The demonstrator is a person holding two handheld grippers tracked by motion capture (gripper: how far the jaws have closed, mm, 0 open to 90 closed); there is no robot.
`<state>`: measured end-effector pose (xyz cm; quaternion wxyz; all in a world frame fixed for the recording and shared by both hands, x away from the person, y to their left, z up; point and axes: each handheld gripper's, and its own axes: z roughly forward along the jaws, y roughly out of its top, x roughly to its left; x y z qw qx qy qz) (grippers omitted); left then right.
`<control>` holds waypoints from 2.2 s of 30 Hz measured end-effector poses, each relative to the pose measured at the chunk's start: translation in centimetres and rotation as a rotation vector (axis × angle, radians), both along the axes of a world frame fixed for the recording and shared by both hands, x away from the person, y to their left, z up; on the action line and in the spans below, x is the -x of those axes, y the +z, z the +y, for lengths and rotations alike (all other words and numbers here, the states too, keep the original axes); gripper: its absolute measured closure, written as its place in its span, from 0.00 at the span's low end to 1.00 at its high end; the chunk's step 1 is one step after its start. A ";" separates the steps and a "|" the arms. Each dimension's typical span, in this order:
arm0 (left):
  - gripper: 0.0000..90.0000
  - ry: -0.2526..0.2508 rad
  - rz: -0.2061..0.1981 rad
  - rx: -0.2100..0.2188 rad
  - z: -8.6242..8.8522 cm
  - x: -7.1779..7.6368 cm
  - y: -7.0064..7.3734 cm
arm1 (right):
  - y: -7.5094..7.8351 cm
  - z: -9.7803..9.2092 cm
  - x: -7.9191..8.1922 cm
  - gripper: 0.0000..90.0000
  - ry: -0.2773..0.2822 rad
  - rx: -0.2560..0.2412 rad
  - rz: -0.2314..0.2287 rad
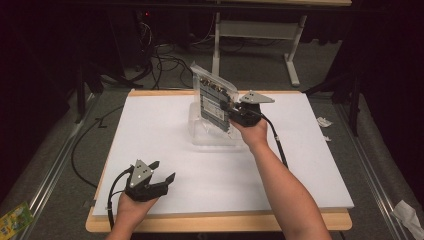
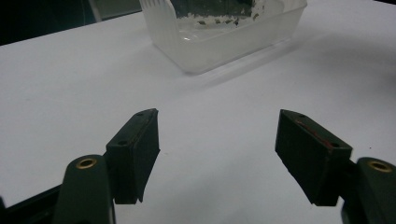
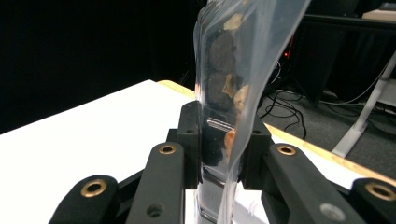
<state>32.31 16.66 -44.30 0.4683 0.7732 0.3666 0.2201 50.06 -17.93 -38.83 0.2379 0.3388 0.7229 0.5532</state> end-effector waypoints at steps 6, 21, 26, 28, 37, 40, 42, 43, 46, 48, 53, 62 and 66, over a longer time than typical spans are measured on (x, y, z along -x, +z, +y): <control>0.34 -0.004 0.002 0.002 -0.2 0.1 0.0 | -1.9 -1.4 0.5 0.84 -0.022 -0.039 0.039; 0.34 -0.004 0.001 0.001 -0.1 0.0 0.0 | -1.8 -1.5 0.5 0.79 -0.046 -0.041 0.056; 0.34 0.001 0.000 0.008 0.1 0.0 0.0 | -1.3 -1.7 0.2 0.62 -0.043 -0.057 0.076; 0.34 0.001 0.000 0.008 0.1 0.0 0.0 | -1.1 -1.7 0.0 0.55 -0.043 -0.061 0.081; 0.34 -0.003 0.000 0.007 0.0 0.0 0.1 | -0.6 -2.1 -0.1 0.21 -0.101 -0.073 0.092; 0.34 -0.003 -0.001 0.007 0.1 0.0 0.1 | -0.4 -2.3 0.0 0.18 -0.106 -0.070 0.098; 0.34 -0.002 -0.002 0.006 0.1 0.0 0.1 | -0.3 -2.3 0.1 0.18 -0.109 -0.065 0.098; 0.34 -0.002 -0.001 0.009 0.1 0.0 0.1 | -0.3 -2.3 0.2 0.18 -0.108 -0.062 0.101; 0.34 -0.003 0.000 0.010 0.1 0.0 0.1 | -0.1 -2.4 0.4 0.17 -0.113 -0.039 0.105; 0.34 -0.004 -0.001 0.009 0.1 0.0 0.1 | 0.1 -2.5 0.7 0.16 -0.114 -0.038 0.103; 0.34 -0.006 0.001 0.014 0.1 0.0 0.1 | 0.5 -3.1 1.2 0.10 -0.111 -0.043 0.097; 0.34 -0.004 0.001 0.023 0.1 -0.1 0.2 | 1.0 -4.9 4.1 0.06 -0.099 -0.053 0.101; 0.34 -0.003 0.002 0.023 -0.1 0.0 0.2 | 1.0 -6.1 5.7 0.05 -0.104 -0.051 0.110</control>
